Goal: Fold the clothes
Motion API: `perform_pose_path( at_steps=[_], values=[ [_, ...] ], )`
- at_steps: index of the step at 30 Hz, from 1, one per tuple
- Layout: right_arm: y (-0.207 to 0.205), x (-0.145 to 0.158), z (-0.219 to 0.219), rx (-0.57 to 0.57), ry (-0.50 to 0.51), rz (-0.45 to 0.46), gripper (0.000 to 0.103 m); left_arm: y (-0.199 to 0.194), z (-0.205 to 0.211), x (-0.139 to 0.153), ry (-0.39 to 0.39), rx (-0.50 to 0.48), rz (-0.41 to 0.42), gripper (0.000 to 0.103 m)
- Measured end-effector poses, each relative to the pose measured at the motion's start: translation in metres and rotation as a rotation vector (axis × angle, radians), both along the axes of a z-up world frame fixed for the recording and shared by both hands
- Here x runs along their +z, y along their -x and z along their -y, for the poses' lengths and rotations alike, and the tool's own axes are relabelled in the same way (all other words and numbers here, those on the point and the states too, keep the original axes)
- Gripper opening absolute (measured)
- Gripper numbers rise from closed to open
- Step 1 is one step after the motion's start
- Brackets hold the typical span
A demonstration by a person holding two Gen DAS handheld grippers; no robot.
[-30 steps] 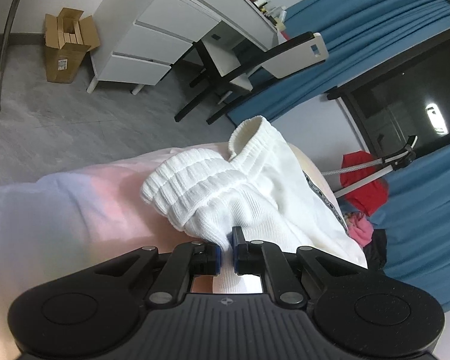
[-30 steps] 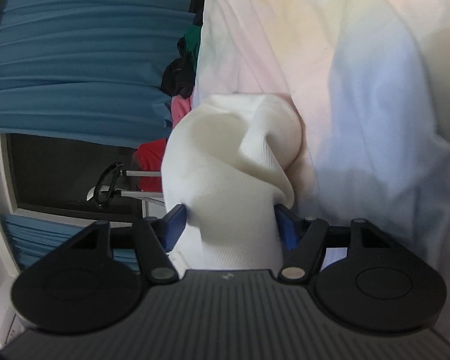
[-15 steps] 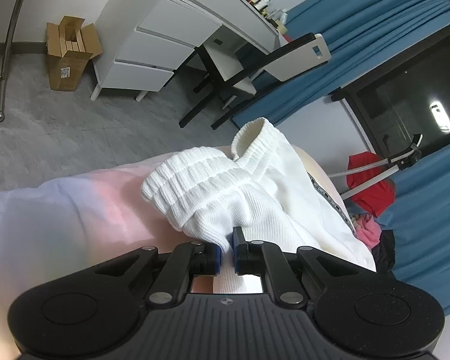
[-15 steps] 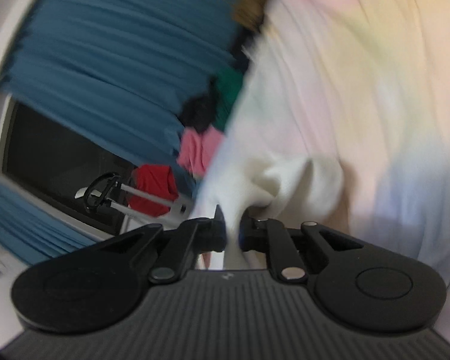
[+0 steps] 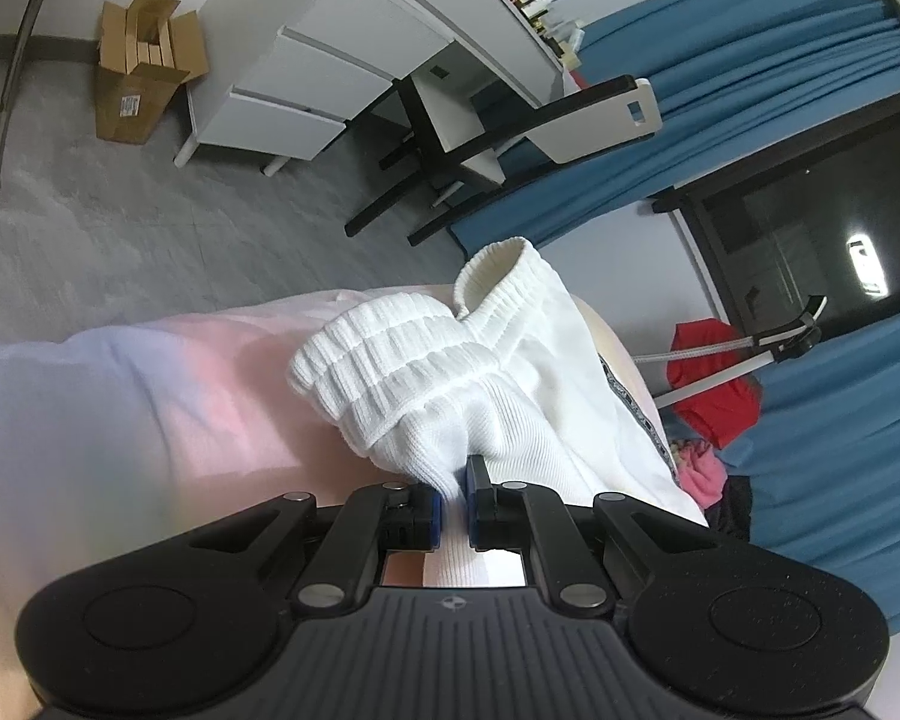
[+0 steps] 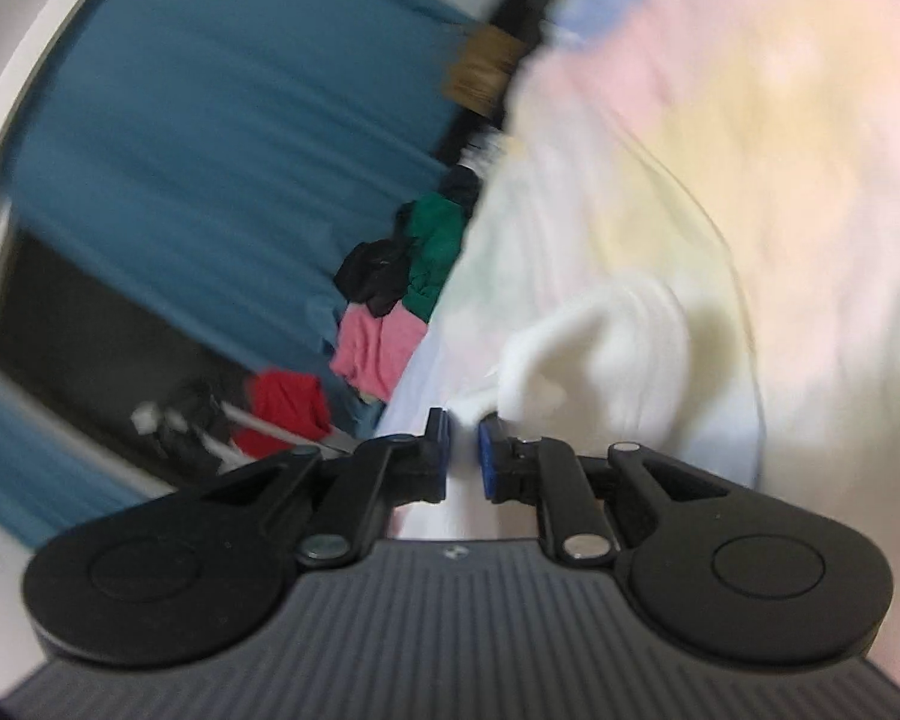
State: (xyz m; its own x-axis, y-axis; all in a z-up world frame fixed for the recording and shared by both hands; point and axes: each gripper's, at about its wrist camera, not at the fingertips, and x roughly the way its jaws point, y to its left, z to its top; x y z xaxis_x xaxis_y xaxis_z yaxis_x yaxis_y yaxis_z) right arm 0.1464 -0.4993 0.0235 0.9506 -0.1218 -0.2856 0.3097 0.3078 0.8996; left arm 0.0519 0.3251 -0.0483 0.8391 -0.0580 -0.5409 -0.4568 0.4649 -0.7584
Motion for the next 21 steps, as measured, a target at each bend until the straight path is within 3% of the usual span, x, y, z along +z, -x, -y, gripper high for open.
perform_pose_path(
  at_steps=[3,4,5,7,10,12,15,19,21],
  values=[
    [0.017,-0.026,0.016,-0.064,-0.179,0.0,0.018,0.001,-0.001,-0.001,0.004,-0.003,0.001,0.008],
    [0.025,-0.032,0.02,-0.108,-0.216,0.0,0.031,0.001,-0.001,-0.001,0.006,-0.002,0.002,0.008],
    [0.033,-0.038,0.023,-0.152,-0.252,0.001,0.055,0.001,-0.001,-0.001,0.009,-0.002,0.002,0.008],
    [0.047,-0.046,0.025,-0.233,-0.327,0.037,0.088,0.002,-0.001,-0.001,0.014,-0.002,0.004,0.008],
    [0.048,-0.058,0.027,-0.216,-0.425,0.06,0.088,0.0,-0.001,-0.001,0.011,-0.003,0.0,0.008],
    [0.042,-0.061,0.025,-0.192,-0.436,-0.033,0.089,-0.001,-0.001,0.0,0.012,-0.002,-0.002,0.008],
    [0.028,-0.06,0.024,-0.2,-0.349,-0.157,0.089,-0.002,-0.003,-0.001,0.018,0.001,-0.006,0.008],
    [0.002,-0.065,0.037,-0.08,-0.286,-0.076,0.087,-0.004,-0.004,-0.002,0.016,0.001,-0.011,0.009],
    [-0.011,-0.068,0.043,-0.024,-0.239,-0.083,0.074,-0.006,-0.003,-0.003,0.009,0.001,-0.016,0.009]
  ],
)
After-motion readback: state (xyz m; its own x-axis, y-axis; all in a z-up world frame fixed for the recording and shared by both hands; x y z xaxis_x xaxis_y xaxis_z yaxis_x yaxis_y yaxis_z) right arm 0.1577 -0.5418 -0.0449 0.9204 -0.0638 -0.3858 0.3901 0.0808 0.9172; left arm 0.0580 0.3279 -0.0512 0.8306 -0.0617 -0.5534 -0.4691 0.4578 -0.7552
